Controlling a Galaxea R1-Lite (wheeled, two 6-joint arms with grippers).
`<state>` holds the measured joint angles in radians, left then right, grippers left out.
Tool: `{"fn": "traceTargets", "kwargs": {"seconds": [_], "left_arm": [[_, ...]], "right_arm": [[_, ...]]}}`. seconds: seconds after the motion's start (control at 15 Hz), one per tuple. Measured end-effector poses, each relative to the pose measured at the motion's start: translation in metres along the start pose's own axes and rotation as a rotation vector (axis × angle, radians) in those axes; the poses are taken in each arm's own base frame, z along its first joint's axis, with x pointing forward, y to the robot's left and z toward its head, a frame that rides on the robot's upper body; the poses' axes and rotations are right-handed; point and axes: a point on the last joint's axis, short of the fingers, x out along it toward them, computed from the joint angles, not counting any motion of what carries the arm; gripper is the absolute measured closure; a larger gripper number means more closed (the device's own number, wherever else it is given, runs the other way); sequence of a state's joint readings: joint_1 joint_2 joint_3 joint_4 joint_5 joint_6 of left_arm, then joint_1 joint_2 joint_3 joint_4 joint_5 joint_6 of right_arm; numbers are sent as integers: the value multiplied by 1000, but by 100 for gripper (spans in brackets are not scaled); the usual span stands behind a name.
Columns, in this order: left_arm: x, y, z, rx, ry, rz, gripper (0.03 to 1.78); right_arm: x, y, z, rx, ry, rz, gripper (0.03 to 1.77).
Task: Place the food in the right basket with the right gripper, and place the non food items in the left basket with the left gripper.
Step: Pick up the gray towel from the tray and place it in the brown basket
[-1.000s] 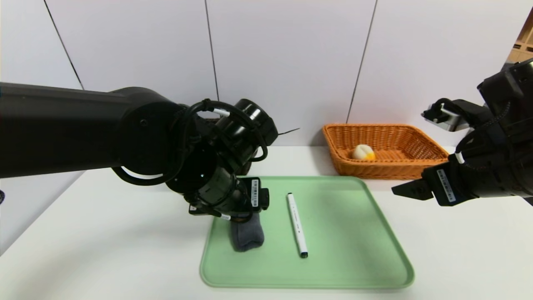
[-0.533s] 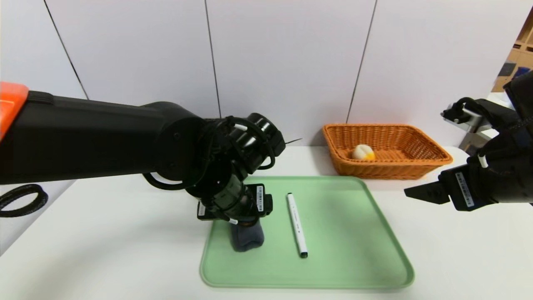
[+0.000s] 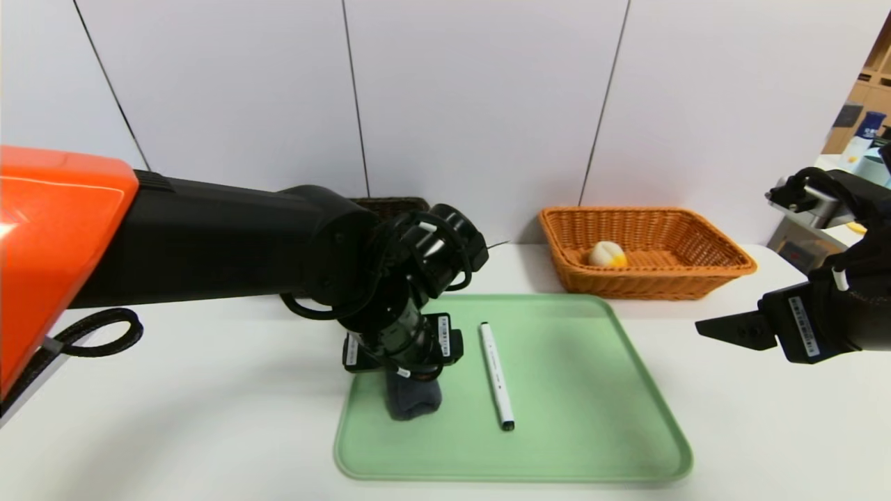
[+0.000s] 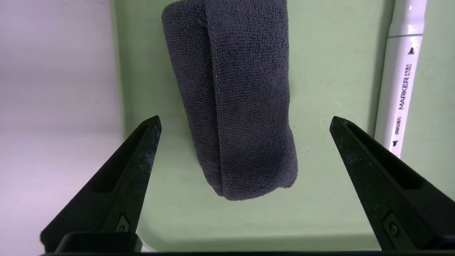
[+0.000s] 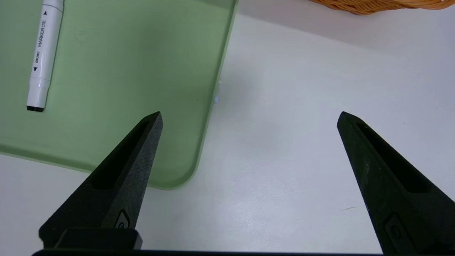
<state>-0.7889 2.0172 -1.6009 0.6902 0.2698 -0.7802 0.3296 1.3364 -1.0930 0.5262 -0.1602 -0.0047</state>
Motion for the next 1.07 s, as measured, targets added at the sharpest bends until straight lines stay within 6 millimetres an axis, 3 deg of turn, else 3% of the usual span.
{"fn": "traceTargets", "kwargs": {"seconds": [0.47, 1.07], "left_arm": [[15, -1, 1, -8, 20, 20, 12], [14, -3, 2, -28, 19, 15, 12]], "right_arm": [[0, 0, -1, 2, 3, -7, 10], [-1, -1, -3, 3, 3, -9, 10]]}}
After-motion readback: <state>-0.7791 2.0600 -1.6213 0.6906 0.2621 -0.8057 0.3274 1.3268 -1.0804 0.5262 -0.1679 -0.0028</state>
